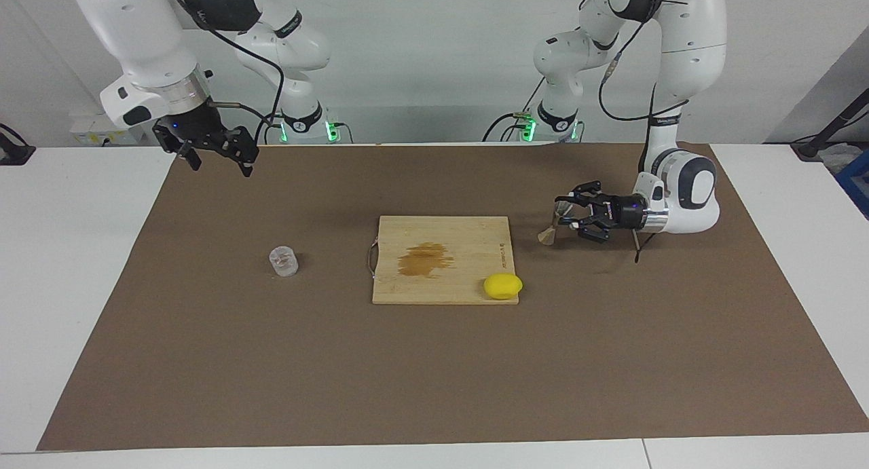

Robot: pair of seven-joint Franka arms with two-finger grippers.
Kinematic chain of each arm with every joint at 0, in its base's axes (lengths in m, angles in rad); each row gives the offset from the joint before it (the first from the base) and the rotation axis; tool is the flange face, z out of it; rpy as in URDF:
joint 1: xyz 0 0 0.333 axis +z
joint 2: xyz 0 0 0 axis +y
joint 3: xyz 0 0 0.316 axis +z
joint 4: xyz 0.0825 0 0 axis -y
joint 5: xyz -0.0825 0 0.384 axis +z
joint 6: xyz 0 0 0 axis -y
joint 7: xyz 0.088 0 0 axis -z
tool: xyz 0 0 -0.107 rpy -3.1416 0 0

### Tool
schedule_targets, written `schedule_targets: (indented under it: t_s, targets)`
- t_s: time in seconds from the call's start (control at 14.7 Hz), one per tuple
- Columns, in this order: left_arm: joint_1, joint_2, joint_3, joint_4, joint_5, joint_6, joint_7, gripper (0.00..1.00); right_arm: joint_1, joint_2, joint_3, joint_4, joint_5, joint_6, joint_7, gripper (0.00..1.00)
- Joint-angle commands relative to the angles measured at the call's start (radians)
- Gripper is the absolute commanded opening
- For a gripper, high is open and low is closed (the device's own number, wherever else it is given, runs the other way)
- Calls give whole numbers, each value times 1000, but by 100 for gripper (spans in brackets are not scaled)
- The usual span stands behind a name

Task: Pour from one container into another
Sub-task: 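Carry the metal cup with the left gripper onto the cutting board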

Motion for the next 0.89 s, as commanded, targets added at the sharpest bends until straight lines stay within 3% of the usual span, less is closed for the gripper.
schedule_targets:
  t_s: [0.0,0.27,0.82]
  targets:
    - [-72,-97,14,-96,-73,73,-16,20,-10,-21,5,-23,-1,4,-9,100]
    - [-176,-153,14,-154,-171,173,-15,21,-10,-23,5,-23,-1,1,-15,100]
    - [-418,-150,14,-159,-445,362,-6,22,-9,-23,5,-21,-1,-3,-17,100]
